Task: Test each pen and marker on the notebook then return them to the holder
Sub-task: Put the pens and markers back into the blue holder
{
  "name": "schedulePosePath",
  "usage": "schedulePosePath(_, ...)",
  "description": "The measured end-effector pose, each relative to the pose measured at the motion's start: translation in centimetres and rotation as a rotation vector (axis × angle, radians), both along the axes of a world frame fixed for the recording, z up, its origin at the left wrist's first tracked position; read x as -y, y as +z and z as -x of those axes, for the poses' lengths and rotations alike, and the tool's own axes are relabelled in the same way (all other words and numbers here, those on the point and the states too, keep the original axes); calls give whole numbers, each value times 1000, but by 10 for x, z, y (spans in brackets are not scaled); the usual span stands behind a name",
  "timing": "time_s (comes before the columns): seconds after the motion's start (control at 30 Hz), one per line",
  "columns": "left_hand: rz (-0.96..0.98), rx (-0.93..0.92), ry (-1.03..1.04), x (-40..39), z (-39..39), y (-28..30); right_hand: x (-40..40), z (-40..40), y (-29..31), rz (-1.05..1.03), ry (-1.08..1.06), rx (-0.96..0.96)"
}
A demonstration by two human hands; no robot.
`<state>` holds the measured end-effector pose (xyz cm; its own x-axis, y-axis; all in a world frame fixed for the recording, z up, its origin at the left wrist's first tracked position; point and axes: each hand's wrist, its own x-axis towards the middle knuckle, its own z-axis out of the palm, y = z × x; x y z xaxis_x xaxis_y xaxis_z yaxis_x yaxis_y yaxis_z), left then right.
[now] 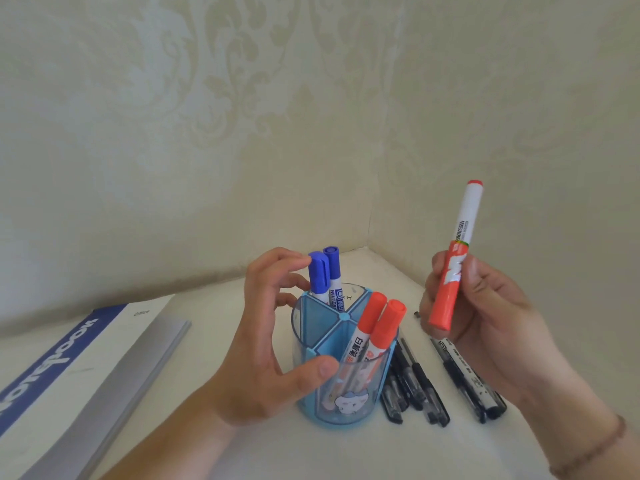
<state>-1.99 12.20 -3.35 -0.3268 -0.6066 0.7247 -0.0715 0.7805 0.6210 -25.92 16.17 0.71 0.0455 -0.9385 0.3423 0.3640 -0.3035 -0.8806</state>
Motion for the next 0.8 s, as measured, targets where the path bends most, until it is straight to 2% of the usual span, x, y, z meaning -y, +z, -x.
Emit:
schedulePosePath(0.37,62,26,20,-1,2,2,-10,-8,8,118,67,-66)
schedulePosePath(0.53,94,34,43,-1,2,1,-13,-6,10,209,-160,-264)
schedulePosePath(0.6,91,30,41,-1,2,1,-17,-5,15,255,-203,-233)
schedulePosePath(0.7,77,27,38,-1,3,1,-22,-2,20,294,-186,-77)
schedulePosePath(0.8,66,29,43,-2,3,1,-21,-9,20,342,-248,-92)
